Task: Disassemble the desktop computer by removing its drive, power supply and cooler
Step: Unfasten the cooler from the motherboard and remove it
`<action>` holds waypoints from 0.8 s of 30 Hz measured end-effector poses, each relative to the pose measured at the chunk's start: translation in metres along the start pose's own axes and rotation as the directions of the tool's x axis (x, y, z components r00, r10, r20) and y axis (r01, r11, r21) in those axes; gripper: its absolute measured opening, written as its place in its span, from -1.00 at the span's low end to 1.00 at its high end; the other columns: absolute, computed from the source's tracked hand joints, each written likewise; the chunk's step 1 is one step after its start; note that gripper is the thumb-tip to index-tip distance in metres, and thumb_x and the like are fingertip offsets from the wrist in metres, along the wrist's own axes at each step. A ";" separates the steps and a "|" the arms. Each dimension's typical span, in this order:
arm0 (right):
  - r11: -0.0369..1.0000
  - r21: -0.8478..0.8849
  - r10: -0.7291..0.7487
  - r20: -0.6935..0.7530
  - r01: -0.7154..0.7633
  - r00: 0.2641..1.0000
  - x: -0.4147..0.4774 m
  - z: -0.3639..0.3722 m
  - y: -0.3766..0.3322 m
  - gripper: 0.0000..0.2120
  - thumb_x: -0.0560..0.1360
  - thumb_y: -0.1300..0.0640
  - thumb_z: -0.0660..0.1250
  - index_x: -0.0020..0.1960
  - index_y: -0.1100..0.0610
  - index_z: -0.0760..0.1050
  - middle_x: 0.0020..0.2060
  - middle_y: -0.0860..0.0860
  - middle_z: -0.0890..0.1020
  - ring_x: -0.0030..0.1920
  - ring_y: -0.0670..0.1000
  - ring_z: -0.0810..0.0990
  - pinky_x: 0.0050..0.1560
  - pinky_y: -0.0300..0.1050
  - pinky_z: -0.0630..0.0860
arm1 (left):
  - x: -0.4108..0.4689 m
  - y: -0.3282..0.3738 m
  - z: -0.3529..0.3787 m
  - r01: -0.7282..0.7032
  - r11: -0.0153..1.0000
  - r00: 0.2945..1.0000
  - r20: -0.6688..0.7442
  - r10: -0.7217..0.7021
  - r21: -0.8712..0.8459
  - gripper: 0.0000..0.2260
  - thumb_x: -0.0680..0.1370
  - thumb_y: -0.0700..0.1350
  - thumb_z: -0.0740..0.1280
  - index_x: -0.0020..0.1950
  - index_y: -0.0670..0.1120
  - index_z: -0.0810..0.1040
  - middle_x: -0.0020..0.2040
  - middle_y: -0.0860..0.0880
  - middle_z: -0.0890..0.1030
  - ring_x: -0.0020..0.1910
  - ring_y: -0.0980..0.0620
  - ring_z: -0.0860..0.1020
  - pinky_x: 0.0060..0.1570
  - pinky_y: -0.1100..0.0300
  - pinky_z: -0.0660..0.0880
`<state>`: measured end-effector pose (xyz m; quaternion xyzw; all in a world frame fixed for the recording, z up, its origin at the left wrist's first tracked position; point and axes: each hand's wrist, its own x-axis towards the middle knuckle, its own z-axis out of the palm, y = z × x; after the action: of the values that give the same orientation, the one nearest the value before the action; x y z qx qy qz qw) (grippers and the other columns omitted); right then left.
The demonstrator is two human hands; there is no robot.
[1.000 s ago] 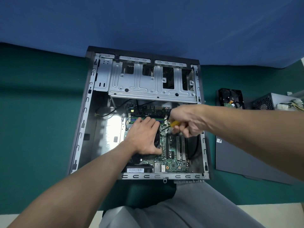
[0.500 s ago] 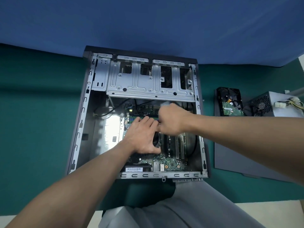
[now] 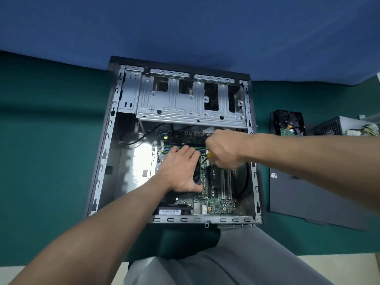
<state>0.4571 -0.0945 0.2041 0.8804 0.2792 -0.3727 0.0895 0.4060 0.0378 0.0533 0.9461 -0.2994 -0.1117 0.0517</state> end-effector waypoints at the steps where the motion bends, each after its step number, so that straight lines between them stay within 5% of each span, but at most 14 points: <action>1: 0.987 -0.139 -0.080 -0.008 0.078 0.997 -0.004 -0.001 0.002 -0.73 0.52 0.27 0.18 -0.36 0.17 0.32 -0.45 0.03 0.42 -0.48 -0.06 0.37 -0.57 -0.26 0.28 | 0.000 0.000 0.000 0.001 1.000 1.000 0.004 -0.001 -0.002 -0.18 0.26 0.51 0.12 0.21 -0.13 0.38 0.11 -0.07 0.49 0.07 -0.05 0.41 0.11 -0.01 0.35; 4: 0.947 -0.290 -0.147 -0.016 0.136 0.989 -0.005 0.002 0.008 -0.76 0.50 0.28 0.20 -0.33 0.16 0.29 -0.44 0.04 0.38 -0.47 -0.01 0.36 -0.51 -0.18 0.31 | 0.000 0.000 0.001 0.005 1.000 1.000 0.002 -0.005 -0.004 -0.18 0.25 0.51 0.10 0.19 -0.12 0.38 0.08 -0.07 0.49 0.04 -0.04 0.40 0.09 -0.01 0.35; 7: 0.993 0.108 0.062 -0.045 -0.056 0.997 0.002 0.013 0.005 -0.67 0.57 0.10 0.25 -0.35 0.13 0.30 -0.36 0.08 0.46 -0.45 -0.03 0.42 -0.53 -0.24 0.29 | 0.000 0.000 0.002 0.003 1.000 1.000 -0.004 -0.003 -0.008 -0.21 0.25 0.51 0.11 0.17 -0.11 0.40 0.05 -0.06 0.49 0.02 -0.03 0.40 0.06 0.00 0.35; 8: 0.922 0.327 0.209 0.024 -0.205 0.978 0.006 0.015 0.004 -0.66 0.60 0.05 0.22 -0.31 0.16 0.34 -0.36 0.08 0.49 -0.48 -0.04 0.40 -0.56 -0.28 0.28 | 0.000 0.000 0.002 0.003 1.000 1.000 -0.002 -0.003 -0.006 -0.21 0.26 0.50 0.12 0.18 -0.11 0.40 0.05 -0.05 0.49 0.01 -0.03 0.40 0.05 0.01 0.36; 10: 0.566 0.672 0.373 0.309 -0.478 0.875 0.011 0.017 0.000 -0.78 0.62 0.16 0.11 -0.12 0.27 0.40 -0.28 0.10 0.55 -0.53 -0.07 0.30 -0.60 -0.31 0.25 | 0.000 0.000 0.002 0.005 1.000 1.000 0.001 -0.005 -0.005 -0.19 0.25 0.50 0.11 0.20 -0.12 0.40 0.07 -0.06 0.50 0.03 -0.04 0.40 0.06 0.01 0.36; 11: 0.436 0.716 0.370 0.409 -0.545 0.834 0.012 0.015 -0.001 -0.84 0.62 0.22 0.07 0.02 0.28 0.39 -0.18 0.14 0.58 -0.52 -0.08 0.27 -0.59 -0.28 0.24 | 0.000 0.000 0.002 0.006 1.000 1.000 0.002 -0.006 -0.003 -0.18 0.24 0.50 0.09 0.20 -0.12 0.39 0.08 -0.06 0.49 0.04 -0.04 0.41 0.07 0.00 0.35; 12: 0.425 0.716 0.363 0.425 -0.553 0.829 0.014 0.014 -0.002 -0.81 0.61 0.25 0.05 0.13 0.29 0.38 -0.07 0.17 0.59 -0.49 -0.06 0.29 -0.55 -0.23 0.28 | 0.000 0.000 0.003 0.006 1.000 1.000 0.003 -0.006 -0.002 -0.18 0.24 0.51 0.09 0.20 -0.12 0.39 0.09 -0.07 0.49 0.04 -0.05 0.41 0.08 0.00 0.35; 14: 0.697 0.555 0.361 0.277 -0.455 0.890 0.014 0.013 -0.004 -0.82 0.58 0.27 0.10 0.01 0.31 0.45 -0.02 0.18 0.59 -0.36 0.00 0.43 -0.39 -0.16 0.39 | 0.000 0.000 0.004 0.001 1.000 1.000 -0.005 -0.002 -0.010 -0.19 0.24 0.51 0.09 0.16 -0.12 0.40 0.06 -0.07 0.50 0.02 -0.05 0.41 0.05 0.00 0.35; 16: 0.967 0.091 0.235 0.033 -0.237 0.972 0.006 0.011 -0.008 -0.77 0.55 0.23 0.14 -0.28 0.18 0.37 -0.23 0.10 0.56 -0.35 0.02 0.45 -0.35 -0.14 0.39 | 0.000 0.000 0.004 0.005 1.000 1.000 -0.002 -0.005 -0.010 -0.20 0.24 0.51 0.11 0.15 -0.13 0.41 0.04 -0.08 0.51 0.01 -0.05 0.42 0.05 0.00 0.36; 18: 0.896 -0.444 -0.066 -0.071 0.028 0.995 0.000 0.010 -0.009 -0.67 0.60 0.14 0.10 -0.34 0.12 0.24 -0.43 0.04 0.40 -0.37 0.06 0.45 -0.43 -0.11 0.32 | 0.001 0.001 0.005 0.012 1.000 1.000 0.015 -0.012 -0.010 -0.17 0.24 0.52 0.10 0.18 -0.13 0.42 0.06 -0.08 0.52 0.03 -0.06 0.42 0.09 -0.02 0.36; 19: 0.823 -0.558 -0.169 -0.060 0.108 0.984 -0.001 0.011 -0.008 -0.65 0.62 0.11 0.06 -0.34 0.12 0.21 -0.45 0.02 0.35 -0.37 0.08 0.45 -0.43 -0.11 0.30 | 0.001 0.001 0.005 0.014 1.000 1.000 0.019 -0.014 -0.010 -0.16 0.24 0.52 0.10 0.19 -0.14 0.42 0.07 -0.08 0.52 0.05 -0.06 0.42 0.10 -0.03 0.36; 21: 0.856 -0.499 -0.195 -0.075 0.133 0.978 0.001 0.009 -0.008 -0.68 0.59 0.15 0.12 -0.33 0.13 0.21 -0.45 0.02 0.32 -0.37 0.09 0.44 -0.38 -0.10 0.33 | 0.001 0.001 0.005 0.014 1.000 1.000 0.010 -0.014 -0.004 -0.16 0.24 0.51 0.10 0.18 -0.14 0.44 0.09 -0.09 0.53 0.06 -0.07 0.43 0.11 -0.04 0.36; 23: 0.996 -0.092 -0.010 -0.145 -0.003 0.989 0.007 0.010 -0.007 -0.72 0.51 0.21 0.26 -0.34 0.18 0.29 -0.43 0.03 0.38 -0.37 0.09 0.45 -0.43 -0.16 0.32 | 0.000 0.001 0.004 0.009 1.000 1.000 -0.010 -0.009 -0.006 -0.18 0.24 0.51 0.11 0.15 -0.14 0.44 0.07 -0.09 0.54 0.03 -0.06 0.44 0.07 -0.02 0.36; 24: 0.975 0.192 0.141 -0.121 -0.117 0.983 0.011 0.010 -0.006 -0.74 0.50 0.19 0.32 -0.32 0.19 0.35 -0.41 0.04 0.44 -0.37 0.08 0.48 -0.48 -0.21 0.32 | 0.000 0.000 0.003 0.006 1.000 1.000 -0.015 -0.006 -0.009 -0.19 0.24 0.51 0.11 0.14 -0.14 0.44 0.05 -0.08 0.53 0.01 -0.06 0.43 0.05 -0.01 0.36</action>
<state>0.4537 -0.0888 0.1897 0.9242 0.1912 -0.3302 0.0130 0.4048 0.0375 0.0503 0.9476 -0.2957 -0.1060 0.0577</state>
